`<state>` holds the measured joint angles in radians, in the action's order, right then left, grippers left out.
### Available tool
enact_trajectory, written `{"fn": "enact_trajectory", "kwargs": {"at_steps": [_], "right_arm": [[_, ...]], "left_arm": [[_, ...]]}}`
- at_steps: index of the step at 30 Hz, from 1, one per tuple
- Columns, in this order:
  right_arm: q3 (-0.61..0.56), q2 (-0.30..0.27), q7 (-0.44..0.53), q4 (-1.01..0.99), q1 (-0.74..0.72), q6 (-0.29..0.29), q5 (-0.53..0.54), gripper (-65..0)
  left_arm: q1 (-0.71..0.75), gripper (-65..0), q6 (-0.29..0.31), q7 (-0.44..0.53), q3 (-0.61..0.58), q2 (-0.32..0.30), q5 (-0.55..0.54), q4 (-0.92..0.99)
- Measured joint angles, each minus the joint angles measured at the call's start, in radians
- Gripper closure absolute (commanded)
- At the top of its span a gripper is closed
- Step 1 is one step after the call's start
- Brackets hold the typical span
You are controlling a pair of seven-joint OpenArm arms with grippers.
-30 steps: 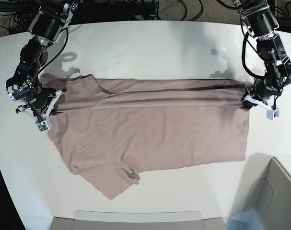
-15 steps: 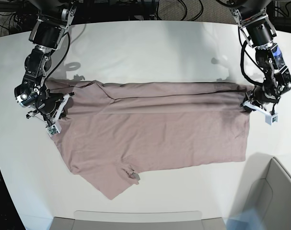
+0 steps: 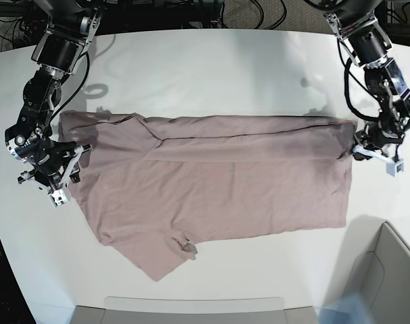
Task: Fold the T-shirt properly
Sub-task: 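Release the folded edge and pull both grippers back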
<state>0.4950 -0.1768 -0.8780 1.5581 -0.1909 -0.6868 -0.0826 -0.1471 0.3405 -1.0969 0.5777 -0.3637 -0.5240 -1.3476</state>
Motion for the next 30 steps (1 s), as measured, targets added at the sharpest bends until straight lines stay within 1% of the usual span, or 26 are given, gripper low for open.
{"fn": "enact_trajectory", "kwargs": {"at_steps": [2, 4, 5, 6, 7, 8, 9, 11, 12, 14, 16, 18, 20, 23, 27, 30], "right_arm": [[0.019, 0.003, 0.006, 0.052, 0.015, 0.0, 0.007, -19.9], [0.041, 0.004, 0.005, 0.094, 0.032, 0.0, -0.002, -19.8], [0.044, 0.002, 0.004, 0.105, 0.044, 0.0, -0.001, -19.8], [0.044, 0.002, 0.007, 0.108, 0.059, 0.0, 0.0, -19.8], [0.043, 0.002, 0.008, 0.108, 0.077, 0.0, 0.0, -19.8], [0.041, 0.005, 0.005, 0.103, 0.098, 0.0, 0.0, -19.8], [0.04, 0.007, 0.003, 0.093, 0.114, 0.0, -0.002, -19.7], [0.041, 0.016, -0.001, 0.06, 0.133, 0.0, 0.0, -18.5], [0.041, 0.019, -0.003, 0.034, 0.132, 0.0, 0.004, -16.1], [0.037, 0.016, -0.002, 0.0, 0.127, 0.0, 0.043, -9.5], [0.026, 0.014, 0.006, -0.026, 0.119, 0.0, 0.05, 0.0], [0.016, 0.017, 0.01, -0.055, 0.107, 0.0, 0.053, 0.0], [0.015, 0.017, 0.01, -0.081, 0.094, 0.0, 0.052, 0.0], [0.002, 0.013, 0.013, -0.129, 0.083, 0.0, 0.05, 0.0], [-0.034, 0.014, 0.012, -0.17, 0.102, 0.0, 0.042, 0.0], [-0.032, 0.012, 0.043, -0.155, 0.143, 0.0, 0.058, 0.0]], "left_arm": [[0.01, -8.9, -0.003, 0.004, 0.053, -0.006, 0.0, -0.058], [0.04, -8.6, -0.003, 0.004, 0.063, -0.013, 0.0, -0.133], [0.063, -7.3, -0.001, -0.003, 0.063, -0.01, 0.003, -0.178], [0.082, -4.9, 0.001, 0.0, 0.041, 0.005, 0.002, -0.22], [0.104, -2.1, -0.005, 0.002, -0.007, 0.018, 0.015, -0.259], [0.129, 0.0, 0.004, 0.0, -0.069, 0.021, 0.02, -0.28], [0.139, 0.0, 0.009, -0.001, -0.122, 0.028, 0.005, -0.282], [0.15, 0.0, 0.013, 0.0, -0.215, 0.045, -0.006, -0.272], [0.153, 0.0, 0.013, 0.024, -0.246, 0.048, -0.008, -0.26], [0.151, 0.0, 0.005, 0.084, -0.294, 0.045, -0.005, -0.236], [0.144, 0.0, 0.004, 0.119, -0.343, 0.027, 0.005, -0.198], [0.145, 0.0, -0.004, 0.145, -0.379, 0.023, 0.07, -0.152], [0.138, 0.0, -0.001, 0.156, -0.407, 0.033, 0.136, -0.114], [0.094, 0.0, 0.001, 0.18, -0.453, 0.037, 0.219, -0.049], [0.087, 0.0, 0.004, 0.211, -0.456, 0.042, 0.245, -0.011], [0.171, 0.0, 0.0, 0.239, -0.458, 0.034, 0.247, -0.023]]}}
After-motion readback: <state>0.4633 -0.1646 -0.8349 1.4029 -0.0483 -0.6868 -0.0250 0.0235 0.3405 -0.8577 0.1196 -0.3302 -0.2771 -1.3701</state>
